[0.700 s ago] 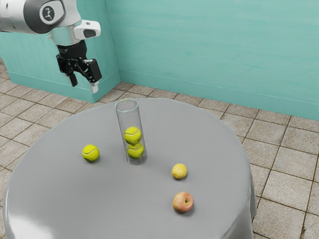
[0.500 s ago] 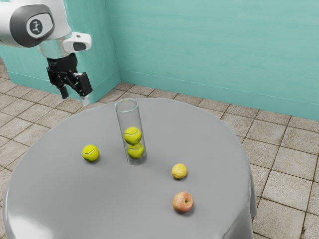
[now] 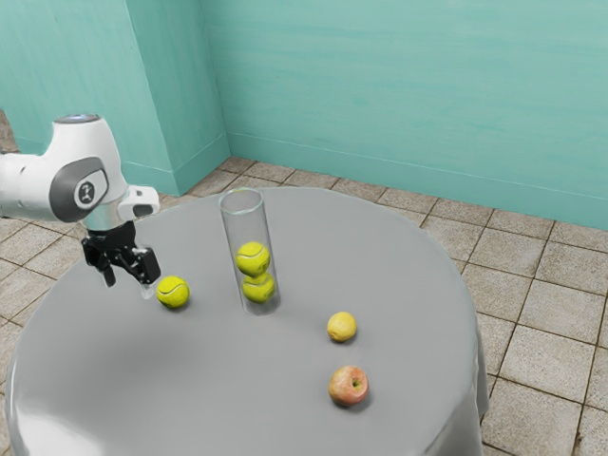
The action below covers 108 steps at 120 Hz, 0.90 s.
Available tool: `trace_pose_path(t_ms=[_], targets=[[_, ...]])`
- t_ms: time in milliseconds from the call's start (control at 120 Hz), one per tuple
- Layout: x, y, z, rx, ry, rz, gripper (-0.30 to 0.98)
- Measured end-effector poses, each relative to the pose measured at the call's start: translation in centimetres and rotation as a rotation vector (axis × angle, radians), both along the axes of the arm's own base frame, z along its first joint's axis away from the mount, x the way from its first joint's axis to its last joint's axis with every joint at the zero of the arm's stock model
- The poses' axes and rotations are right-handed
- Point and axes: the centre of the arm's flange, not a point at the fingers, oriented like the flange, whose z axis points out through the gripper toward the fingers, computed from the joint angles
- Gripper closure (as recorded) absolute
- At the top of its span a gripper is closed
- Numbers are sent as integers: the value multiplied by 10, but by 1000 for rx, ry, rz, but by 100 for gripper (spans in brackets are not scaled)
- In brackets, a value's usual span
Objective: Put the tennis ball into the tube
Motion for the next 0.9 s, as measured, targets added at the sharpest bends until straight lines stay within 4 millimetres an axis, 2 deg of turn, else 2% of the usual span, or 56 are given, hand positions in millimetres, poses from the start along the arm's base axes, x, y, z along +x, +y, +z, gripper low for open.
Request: trace_pose_path(t_ms=[92, 225, 342, 517, 667, 900], targets=[[12, 12, -31, 20, -25, 6, 0], [26, 20, -54, 43, -72, -2, 0], [36, 15, -58, 55, -112, -24, 0], [55, 21, -62, 75, -149, -35, 0], [69, 21, -73, 83, -152, -50, 0], [93, 9, -94, 74, -146, -75, 0]])
